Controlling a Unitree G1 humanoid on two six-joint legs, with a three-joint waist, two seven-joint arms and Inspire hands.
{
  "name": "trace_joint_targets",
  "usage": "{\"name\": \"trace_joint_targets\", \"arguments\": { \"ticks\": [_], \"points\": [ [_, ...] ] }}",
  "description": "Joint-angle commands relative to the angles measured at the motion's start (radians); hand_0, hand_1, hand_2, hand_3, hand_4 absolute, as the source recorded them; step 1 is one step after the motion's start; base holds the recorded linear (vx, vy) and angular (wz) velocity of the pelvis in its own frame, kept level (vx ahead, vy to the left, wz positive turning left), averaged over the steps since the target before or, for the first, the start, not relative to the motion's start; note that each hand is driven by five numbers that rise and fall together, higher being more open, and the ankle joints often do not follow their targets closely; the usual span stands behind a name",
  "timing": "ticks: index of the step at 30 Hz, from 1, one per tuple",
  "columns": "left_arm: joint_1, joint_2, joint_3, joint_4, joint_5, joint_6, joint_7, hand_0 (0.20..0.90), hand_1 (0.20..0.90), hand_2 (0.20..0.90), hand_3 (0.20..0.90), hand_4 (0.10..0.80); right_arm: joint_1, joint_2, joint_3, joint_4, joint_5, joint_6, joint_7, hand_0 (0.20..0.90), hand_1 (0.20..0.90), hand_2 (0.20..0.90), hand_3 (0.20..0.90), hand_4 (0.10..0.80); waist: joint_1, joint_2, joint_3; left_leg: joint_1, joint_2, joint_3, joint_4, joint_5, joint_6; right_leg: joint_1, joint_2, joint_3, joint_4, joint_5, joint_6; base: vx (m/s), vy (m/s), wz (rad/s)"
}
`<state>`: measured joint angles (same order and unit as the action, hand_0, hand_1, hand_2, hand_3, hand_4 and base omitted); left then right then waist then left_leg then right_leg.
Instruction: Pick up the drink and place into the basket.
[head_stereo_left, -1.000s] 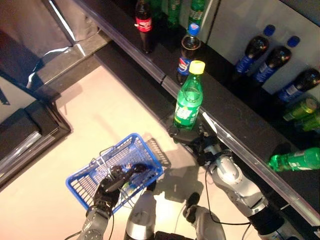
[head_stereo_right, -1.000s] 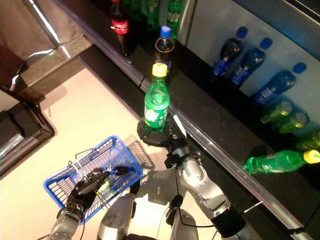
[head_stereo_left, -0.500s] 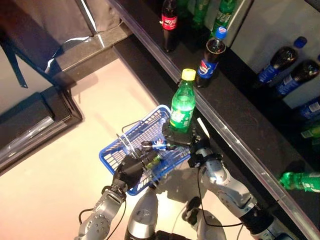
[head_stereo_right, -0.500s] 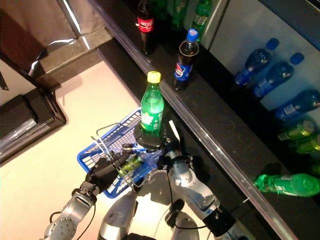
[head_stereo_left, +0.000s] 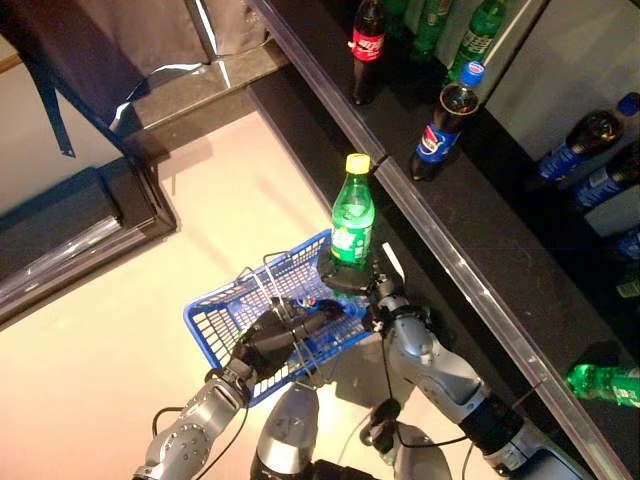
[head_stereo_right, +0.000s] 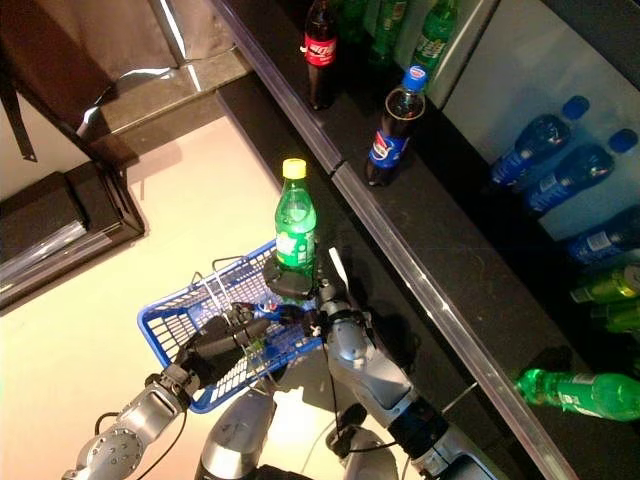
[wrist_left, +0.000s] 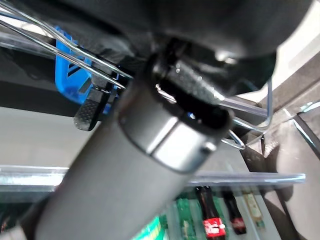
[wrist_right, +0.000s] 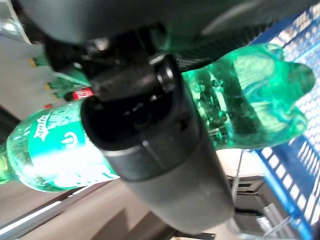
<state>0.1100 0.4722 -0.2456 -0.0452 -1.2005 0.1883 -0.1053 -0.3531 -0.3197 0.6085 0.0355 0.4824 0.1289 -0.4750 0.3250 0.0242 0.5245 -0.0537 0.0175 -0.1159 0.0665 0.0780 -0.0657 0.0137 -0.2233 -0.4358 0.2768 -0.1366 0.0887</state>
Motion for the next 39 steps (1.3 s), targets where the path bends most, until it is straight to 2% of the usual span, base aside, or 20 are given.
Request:
{"name": "trace_joint_targets", "arguments": {
  "ticks": [1, 8, 15, 21, 25, 29, 39],
  "points": [
    [-0.065, -0.071, -0.061, -0.416, -0.119, -0.057, -0.329, 0.3, 0.3, 0.3, 0.2, 0.1, -0.082, 0.073, 0.096, -0.033, -0.026, -0.092, 0.003, 0.3, 0.3, 0.3, 0.2, 0.1, -0.005, 0.039, -0.247, 0.007, -0.049, -0.066, 0.028, -0.028, 0.01, 0.071, 0.046, 0.0, -0.092, 0.056, -0.036, 0.011, 0.031, 0.05],
    [-0.085, -0.083, -0.083, -0.419, -0.144, -0.024, -0.34, 0.3, 0.3, 0.3, 0.2, 0.1, -0.06, 0.115, 0.123, 0.08, -0.02, -0.084, 0.014, 0.3, 0.3, 0.3, 0.2, 0.1, 0.003, 0.041, -0.254, 0.008, -0.057, -0.078, 0.018, -0.027, 0.013, 0.072, 0.043, -0.009, -0.098, 0.059, -0.033, 0.004, 0.009, 0.01],
    [-0.074, -0.087, -0.081, -0.418, -0.12, -0.007, -0.408, 0.3, 0.3, 0.3, 0.2, 0.1, -0.055, 0.147, 0.127, 0.199, -0.013, -0.109, 0.026, 0.3, 0.3, 0.3, 0.2, 0.1, 0.025, 0.048, -0.25, 0.012, -0.065, -0.09, 0.016, -0.03, 0.016, 0.077, 0.039, -0.018, -0.096, 0.055, -0.034, 0.002, 0.003, 0.02],
    [-0.077, -0.096, -0.08, -0.422, -0.134, 0.011, -0.414, 0.3, 0.3, 0.3, 0.2, 0.1, -0.03, 0.178, 0.125, 0.283, 0.053, -0.098, 0.02, 0.3, 0.3, 0.3, 0.2, 0.1, 0.041, 0.057, -0.241, -0.002, -0.076, -0.107, 0.024, -0.03, 0.02, 0.069, 0.034, -0.036, -0.082, 0.051, -0.034, 0.004, 0.011, 0.12],
    [-0.086, -0.1, -0.086, -0.441, -0.13, 0.01, -0.433, 0.3, 0.3, 0.3, 0.2, 0.1, -0.014, 0.228, 0.102, 0.374, 0.216, -0.102, 0.035, 0.3, 0.3, 0.3, 0.2, 0.1, 0.054, 0.068, -0.222, -0.013, -0.081, -0.117, 0.026, -0.027, 0.021, 0.06, 0.028, -0.053, -0.069, 0.047, -0.034, -0.013, 0.0, 0.12],
    [-0.103, -0.101, -0.093, -0.455, -0.127, 0.016, -0.446, 0.3, 0.3, 0.3, 0.2, 0.1, -0.004, 0.269, 0.083, 0.444, 0.403, -0.09, 0.098, 0.3, 0.3, 0.3, 0.2, 0.1, 0.063, 0.076, -0.201, -0.022, -0.084, -0.124, 0.028, -0.025, 0.023, 0.052, 0.025, -0.066, -0.055, 0.045, -0.035, -0.007, -0.006, 0.03],
    [-0.134, -0.074, -0.116, -0.492, -0.108, -0.009, -0.517, 0.3, 0.3, 0.3, 0.2, 0.1, -0.016, 0.311, 0.11, 0.494, 0.561, -0.036, 0.219, 0.3, 0.3, 0.3, 0.2, 0.1, 0.073, 0.084, -0.154, -0.046, -0.091, -0.126, 0.03, -0.019, 0.03, 0.026, 0.021, -0.065, -0.05, 0.058, -0.028, -0.004, -0.011, 0.06]
  ]
}}
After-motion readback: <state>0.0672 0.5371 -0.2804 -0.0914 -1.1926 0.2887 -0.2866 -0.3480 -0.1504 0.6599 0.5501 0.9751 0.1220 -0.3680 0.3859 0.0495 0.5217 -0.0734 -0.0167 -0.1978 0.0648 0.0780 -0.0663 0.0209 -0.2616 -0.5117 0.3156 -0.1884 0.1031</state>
